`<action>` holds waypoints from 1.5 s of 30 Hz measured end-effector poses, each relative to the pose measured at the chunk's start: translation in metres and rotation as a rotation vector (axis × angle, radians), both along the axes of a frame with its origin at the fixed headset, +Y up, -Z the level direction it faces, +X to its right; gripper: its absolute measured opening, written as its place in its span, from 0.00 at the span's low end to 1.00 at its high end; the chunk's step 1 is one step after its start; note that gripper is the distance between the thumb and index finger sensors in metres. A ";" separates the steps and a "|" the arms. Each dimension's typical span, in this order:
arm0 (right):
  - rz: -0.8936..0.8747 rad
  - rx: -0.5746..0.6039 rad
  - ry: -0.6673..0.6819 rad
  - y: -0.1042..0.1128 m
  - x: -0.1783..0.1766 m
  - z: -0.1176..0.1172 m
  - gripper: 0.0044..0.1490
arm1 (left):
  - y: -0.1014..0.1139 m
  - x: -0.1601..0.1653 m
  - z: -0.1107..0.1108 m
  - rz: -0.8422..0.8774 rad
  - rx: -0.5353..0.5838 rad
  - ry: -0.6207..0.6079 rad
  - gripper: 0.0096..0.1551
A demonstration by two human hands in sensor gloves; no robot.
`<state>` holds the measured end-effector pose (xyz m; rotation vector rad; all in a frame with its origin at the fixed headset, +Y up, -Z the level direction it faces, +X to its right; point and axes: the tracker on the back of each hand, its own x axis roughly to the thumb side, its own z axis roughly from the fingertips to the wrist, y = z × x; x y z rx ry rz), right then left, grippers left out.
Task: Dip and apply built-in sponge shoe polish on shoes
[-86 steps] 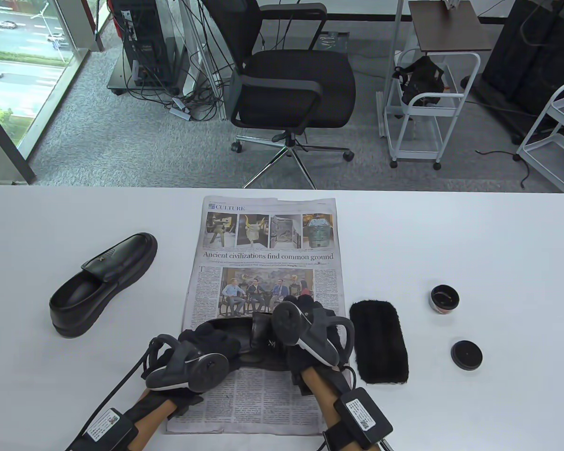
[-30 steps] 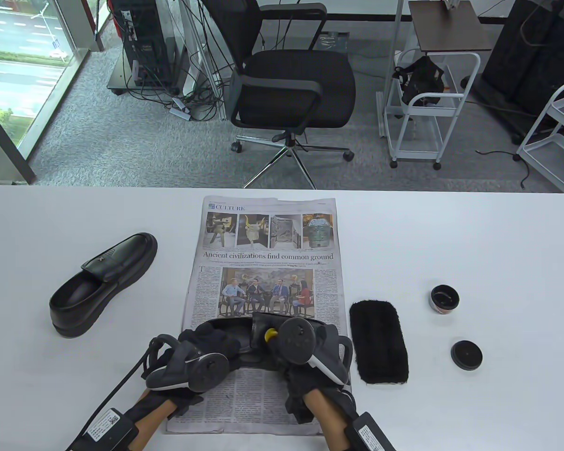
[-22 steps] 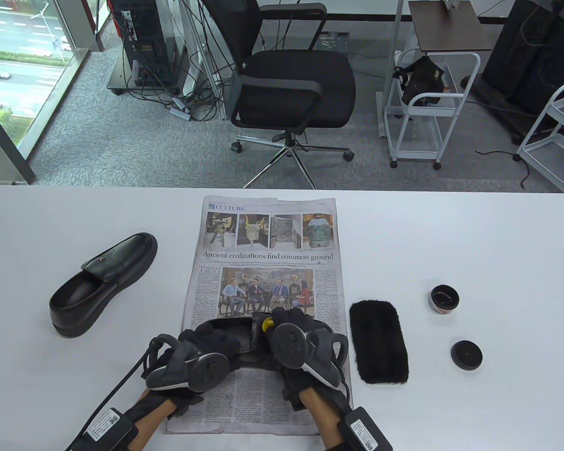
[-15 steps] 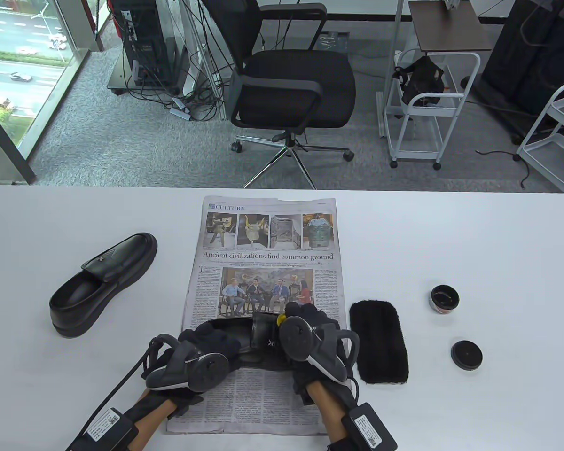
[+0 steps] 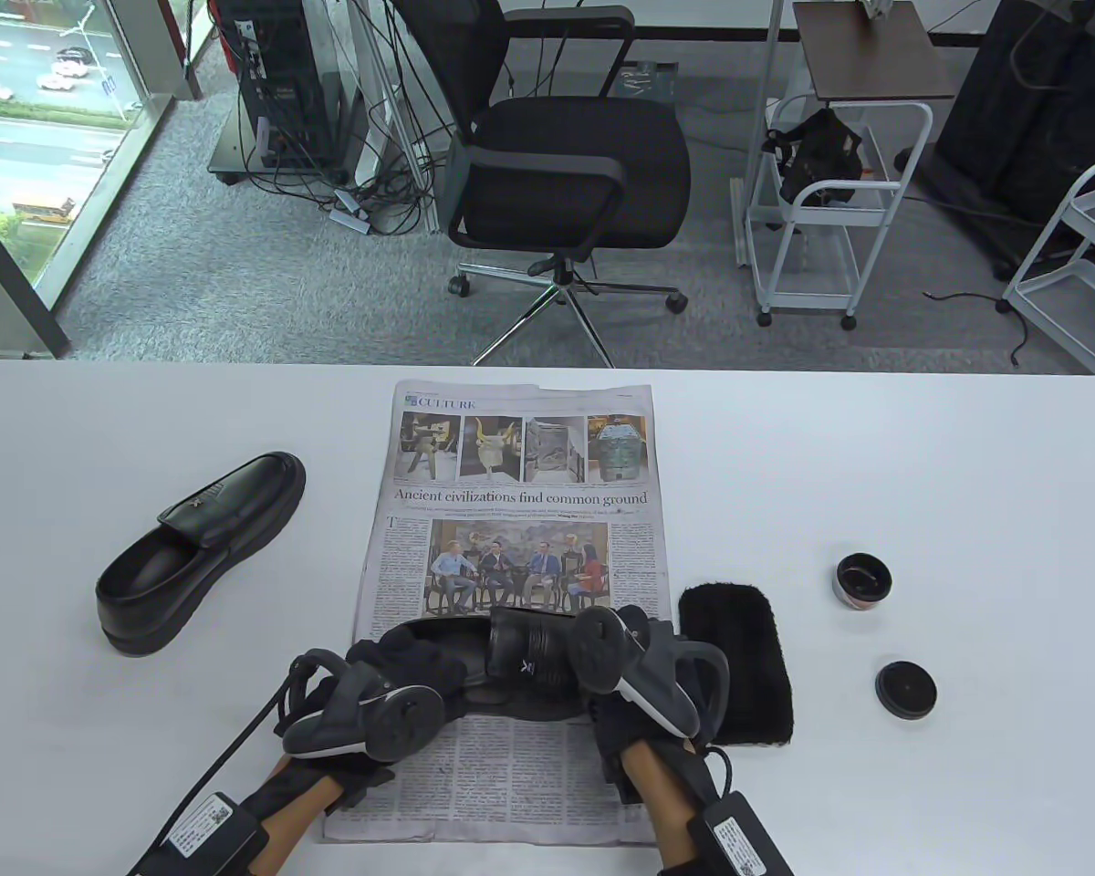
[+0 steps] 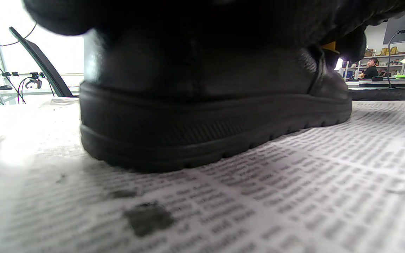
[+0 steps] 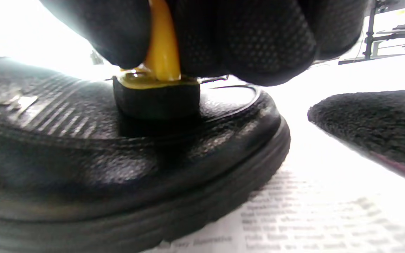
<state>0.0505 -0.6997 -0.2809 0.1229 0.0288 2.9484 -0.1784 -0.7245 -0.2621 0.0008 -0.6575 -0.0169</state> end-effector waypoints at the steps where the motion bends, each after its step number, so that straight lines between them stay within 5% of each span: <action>1: -0.001 -0.012 0.012 0.001 -0.003 0.001 0.28 | 0.000 0.000 0.000 0.000 0.000 0.000 0.25; 7: -0.133 0.000 0.094 0.002 -0.019 0.008 0.28 | 0.000 0.000 0.000 0.001 0.000 0.001 0.25; 11: -0.217 0.117 0.162 0.001 -0.026 0.008 0.28 | 0.000 0.000 0.000 0.002 0.000 -0.001 0.25; 18: -0.168 0.216 0.133 -0.002 -0.025 0.003 0.29 | 0.000 0.000 0.000 0.000 0.001 -0.002 0.25; 33: -0.005 0.073 -0.043 -0.002 0.011 -0.003 0.29 | 0.000 0.000 0.000 -0.001 0.001 0.002 0.25; 45: -0.144 -0.036 0.065 0.003 -0.013 0.004 0.29 | 0.000 0.000 0.000 -0.001 0.001 -0.001 0.25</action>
